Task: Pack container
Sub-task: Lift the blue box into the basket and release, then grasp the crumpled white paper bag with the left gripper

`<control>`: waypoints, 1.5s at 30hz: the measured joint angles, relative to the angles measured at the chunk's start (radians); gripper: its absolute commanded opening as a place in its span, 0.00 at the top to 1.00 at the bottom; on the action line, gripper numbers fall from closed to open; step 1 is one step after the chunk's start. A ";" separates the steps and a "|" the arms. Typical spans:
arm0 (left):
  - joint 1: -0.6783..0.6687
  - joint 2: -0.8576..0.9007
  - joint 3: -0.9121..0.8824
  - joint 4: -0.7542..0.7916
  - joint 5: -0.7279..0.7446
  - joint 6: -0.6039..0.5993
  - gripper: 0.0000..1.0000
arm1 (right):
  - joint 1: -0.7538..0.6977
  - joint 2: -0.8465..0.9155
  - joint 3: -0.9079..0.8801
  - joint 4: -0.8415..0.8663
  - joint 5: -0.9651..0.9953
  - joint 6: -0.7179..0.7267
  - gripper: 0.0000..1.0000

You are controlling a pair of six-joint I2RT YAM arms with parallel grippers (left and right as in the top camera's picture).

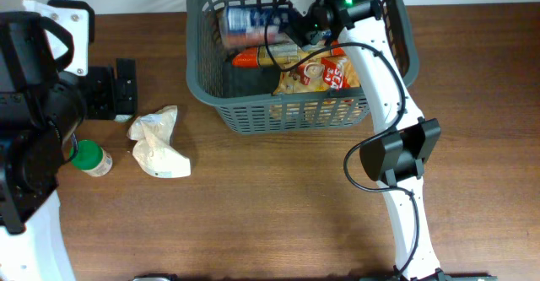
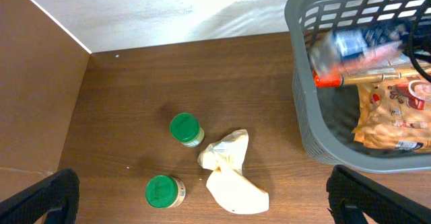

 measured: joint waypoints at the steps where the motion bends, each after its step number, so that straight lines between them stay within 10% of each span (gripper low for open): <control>1: 0.000 0.000 0.000 0.000 0.000 0.000 0.01 | 0.000 0.000 0.000 -0.021 0.023 0.026 0.01; 13: 0.000 0.000 0.000 0.000 0.000 0.000 0.01 | -0.080 -0.381 0.002 -0.115 0.221 0.143 0.01; 26: 0.000 0.000 0.000 0.000 0.000 0.000 0.01 | -0.721 -0.391 0.011 -0.424 -0.232 0.554 0.01; 45: 0.032 0.121 -0.029 -0.069 0.022 -0.095 0.00 | -0.756 -0.377 0.005 -0.472 -0.314 0.598 0.01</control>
